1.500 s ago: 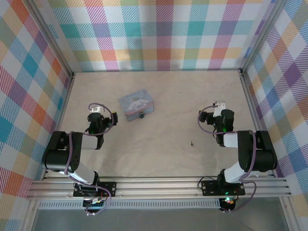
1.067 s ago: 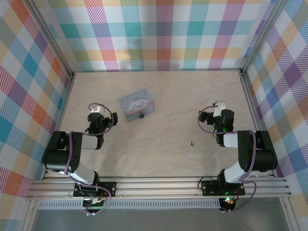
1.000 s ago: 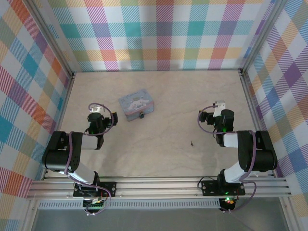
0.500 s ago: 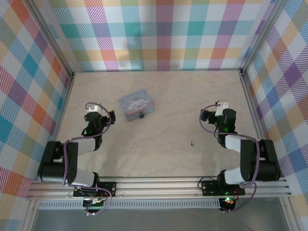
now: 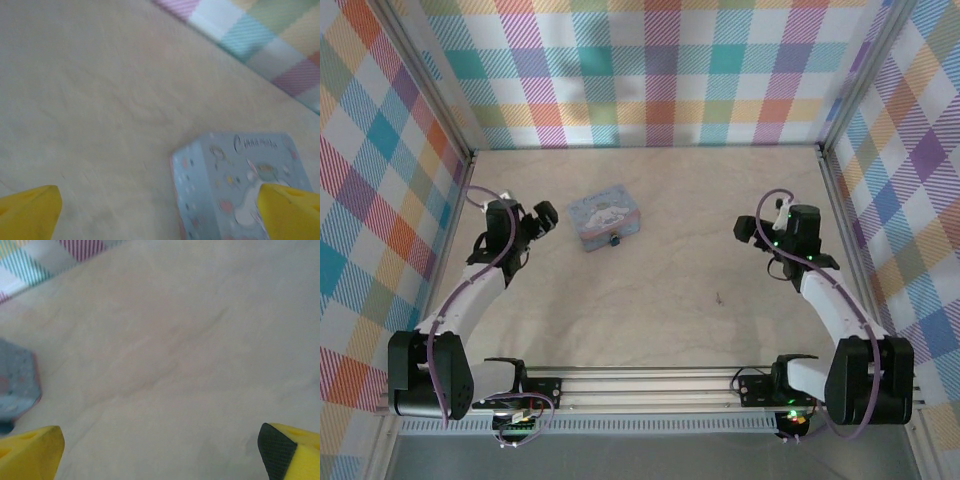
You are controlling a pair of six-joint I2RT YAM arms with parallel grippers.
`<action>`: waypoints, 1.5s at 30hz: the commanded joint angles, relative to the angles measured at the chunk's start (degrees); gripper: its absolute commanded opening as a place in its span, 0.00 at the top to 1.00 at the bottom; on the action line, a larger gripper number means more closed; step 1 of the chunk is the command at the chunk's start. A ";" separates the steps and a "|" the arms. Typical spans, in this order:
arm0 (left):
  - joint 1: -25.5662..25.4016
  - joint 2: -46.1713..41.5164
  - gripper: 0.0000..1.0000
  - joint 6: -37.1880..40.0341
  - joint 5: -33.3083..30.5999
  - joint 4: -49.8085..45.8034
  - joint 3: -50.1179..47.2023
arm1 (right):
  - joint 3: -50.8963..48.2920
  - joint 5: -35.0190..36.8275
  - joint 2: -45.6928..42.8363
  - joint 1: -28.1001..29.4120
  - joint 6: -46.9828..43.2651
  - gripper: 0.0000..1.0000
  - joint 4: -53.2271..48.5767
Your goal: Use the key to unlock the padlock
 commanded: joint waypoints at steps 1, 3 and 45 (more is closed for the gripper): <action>-3.34 1.45 0.00 -7.38 10.42 -5.40 2.69 | 0.96 -3.43 -3.04 4.02 7.00 0.00 -13.39; -6.93 2.55 0.00 -8.17 11.89 -6.38 3.42 | 0.20 -2.59 -4.34 6.64 9.31 0.01 -16.99; -31.68 18.36 0.00 -16.21 12.05 3.72 9.57 | -0.56 0.06 13.52 17.32 21.48 0.65 -24.68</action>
